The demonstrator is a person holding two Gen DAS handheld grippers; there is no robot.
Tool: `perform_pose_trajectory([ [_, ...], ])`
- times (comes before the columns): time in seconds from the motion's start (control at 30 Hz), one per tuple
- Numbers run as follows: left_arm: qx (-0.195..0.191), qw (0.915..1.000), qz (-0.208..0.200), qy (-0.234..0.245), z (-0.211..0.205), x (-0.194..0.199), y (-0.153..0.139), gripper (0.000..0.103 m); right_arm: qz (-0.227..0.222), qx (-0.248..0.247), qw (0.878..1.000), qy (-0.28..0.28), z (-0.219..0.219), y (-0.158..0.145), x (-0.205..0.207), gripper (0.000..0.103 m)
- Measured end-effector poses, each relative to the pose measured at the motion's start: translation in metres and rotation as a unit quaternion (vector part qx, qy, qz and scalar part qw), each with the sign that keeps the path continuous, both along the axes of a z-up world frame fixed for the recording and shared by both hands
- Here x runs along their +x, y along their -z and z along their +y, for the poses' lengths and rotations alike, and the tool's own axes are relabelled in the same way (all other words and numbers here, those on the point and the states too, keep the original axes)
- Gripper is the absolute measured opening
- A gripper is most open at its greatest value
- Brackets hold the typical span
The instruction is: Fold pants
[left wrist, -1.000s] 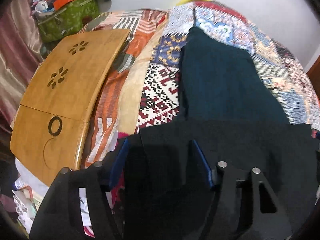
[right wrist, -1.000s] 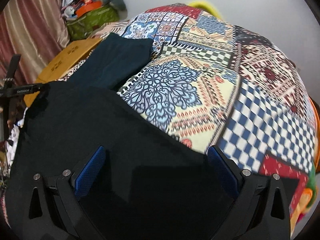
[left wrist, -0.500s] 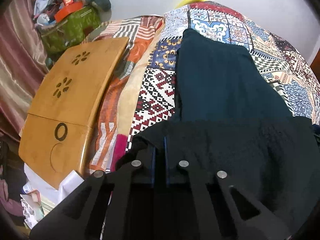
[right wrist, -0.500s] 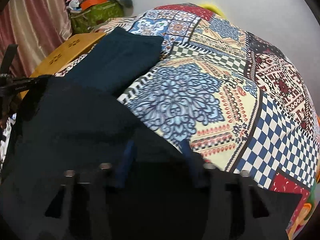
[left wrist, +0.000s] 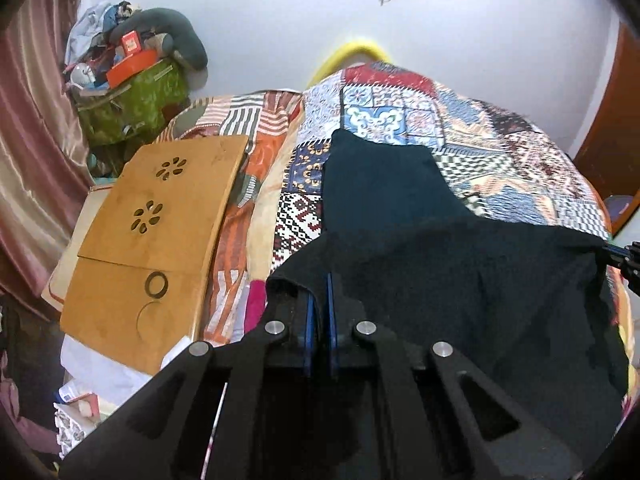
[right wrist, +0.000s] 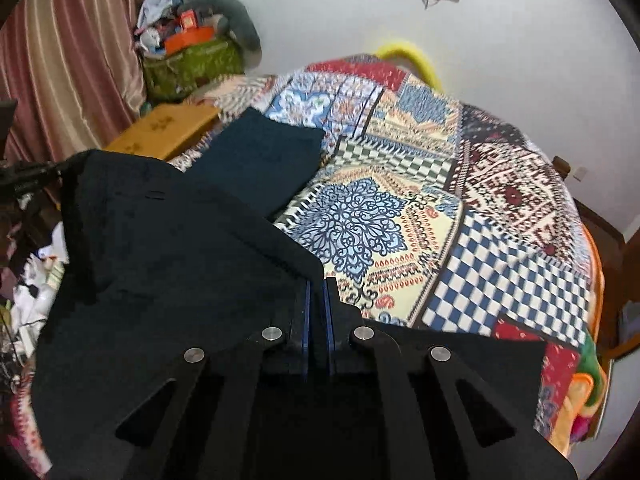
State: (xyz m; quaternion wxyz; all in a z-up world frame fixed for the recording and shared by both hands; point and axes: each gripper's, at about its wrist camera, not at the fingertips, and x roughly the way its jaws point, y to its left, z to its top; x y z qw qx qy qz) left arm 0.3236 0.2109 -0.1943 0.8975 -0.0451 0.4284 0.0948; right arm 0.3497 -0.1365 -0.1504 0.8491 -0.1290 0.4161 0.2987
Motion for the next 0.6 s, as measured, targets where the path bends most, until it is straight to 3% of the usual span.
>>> perform_pose_trajectory([
  [0.37,-0.007,0.9998,-0.018,-0.007,-0.014,-0.099,-0.02,0.005,-0.045,0.023,0.998,-0.043,-0.018,-0.043,-0.106,0.005],
  [0.6,-0.028,0.9993,-0.003,-0.026,-0.01,-0.154,-0.003,0.005,-0.033,0.026,0.997,-0.063,-0.021,-0.035,-0.157,0.005],
])
